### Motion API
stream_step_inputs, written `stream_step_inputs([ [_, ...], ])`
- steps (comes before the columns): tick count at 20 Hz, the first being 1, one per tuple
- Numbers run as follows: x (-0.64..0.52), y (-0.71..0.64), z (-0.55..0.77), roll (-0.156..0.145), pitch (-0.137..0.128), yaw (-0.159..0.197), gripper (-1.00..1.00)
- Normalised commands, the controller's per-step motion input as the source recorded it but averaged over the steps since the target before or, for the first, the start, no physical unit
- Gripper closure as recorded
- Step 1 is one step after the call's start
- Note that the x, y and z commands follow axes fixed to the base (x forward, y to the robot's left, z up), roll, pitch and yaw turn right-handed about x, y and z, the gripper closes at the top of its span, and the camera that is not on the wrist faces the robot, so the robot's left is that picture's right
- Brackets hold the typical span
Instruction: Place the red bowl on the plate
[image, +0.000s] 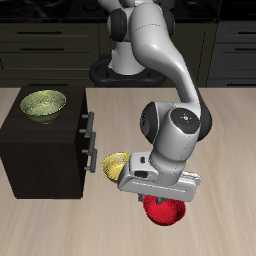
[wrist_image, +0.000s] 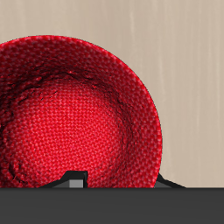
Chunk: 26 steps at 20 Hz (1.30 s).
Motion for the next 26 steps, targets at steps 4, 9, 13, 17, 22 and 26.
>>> stream_step_inputs([
  [4, -0.03, -0.02, 0.07, 0.011, -0.013, -0.002, 1.0],
  [9, -0.02, -0.03, 0.05, 0.001, -0.013, 0.002, 1.0],
  [13, -0.05, -0.13, 0.15, -0.008, -0.021, 0.002, 1.0],
  [17, -0.16, -0.09, 0.33, 0.012, -0.037, 0.014, 1.0],
  [22, -0.13, 0.0, 0.31, 0.023, -0.028, 0.008, 1.0],
  [26, -0.27, -0.04, 0.45, 0.013, -0.061, 0.022, 1.0],
])
